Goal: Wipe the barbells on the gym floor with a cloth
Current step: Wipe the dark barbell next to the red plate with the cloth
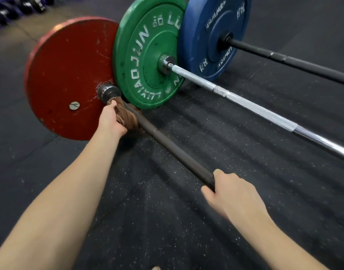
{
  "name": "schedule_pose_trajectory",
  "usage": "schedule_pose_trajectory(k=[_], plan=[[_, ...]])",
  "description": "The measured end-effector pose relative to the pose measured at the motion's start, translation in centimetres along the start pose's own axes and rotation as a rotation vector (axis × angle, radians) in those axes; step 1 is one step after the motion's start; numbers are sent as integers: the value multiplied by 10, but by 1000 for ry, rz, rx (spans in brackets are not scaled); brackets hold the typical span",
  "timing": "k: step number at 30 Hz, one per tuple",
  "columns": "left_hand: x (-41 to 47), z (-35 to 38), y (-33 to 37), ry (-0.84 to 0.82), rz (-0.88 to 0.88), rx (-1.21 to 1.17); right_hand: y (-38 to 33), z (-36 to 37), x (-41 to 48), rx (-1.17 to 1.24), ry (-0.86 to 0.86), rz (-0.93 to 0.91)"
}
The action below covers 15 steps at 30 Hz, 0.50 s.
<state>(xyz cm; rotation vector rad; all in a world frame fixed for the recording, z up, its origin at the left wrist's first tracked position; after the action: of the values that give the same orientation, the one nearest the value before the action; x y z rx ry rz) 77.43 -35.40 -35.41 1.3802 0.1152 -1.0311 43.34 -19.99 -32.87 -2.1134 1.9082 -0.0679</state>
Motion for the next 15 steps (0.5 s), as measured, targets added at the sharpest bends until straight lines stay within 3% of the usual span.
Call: schedule_pose_trajectory(k=[15], plan=[[-6,1,-10,-53,-38,106,0,0,1,-25,13,2]])
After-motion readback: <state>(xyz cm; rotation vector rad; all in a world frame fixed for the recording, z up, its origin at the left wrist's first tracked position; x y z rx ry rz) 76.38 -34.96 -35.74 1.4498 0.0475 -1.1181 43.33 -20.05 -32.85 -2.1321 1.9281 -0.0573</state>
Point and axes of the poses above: each hand's wrist, its own x-axis towards the middle knuckle, its own z-axis out of the palm, y = z × x, the point moved 4 cm from there along x, towards the middle knuckle, and after that the axes turned 12 degrees about y, right-handed, at the moved point
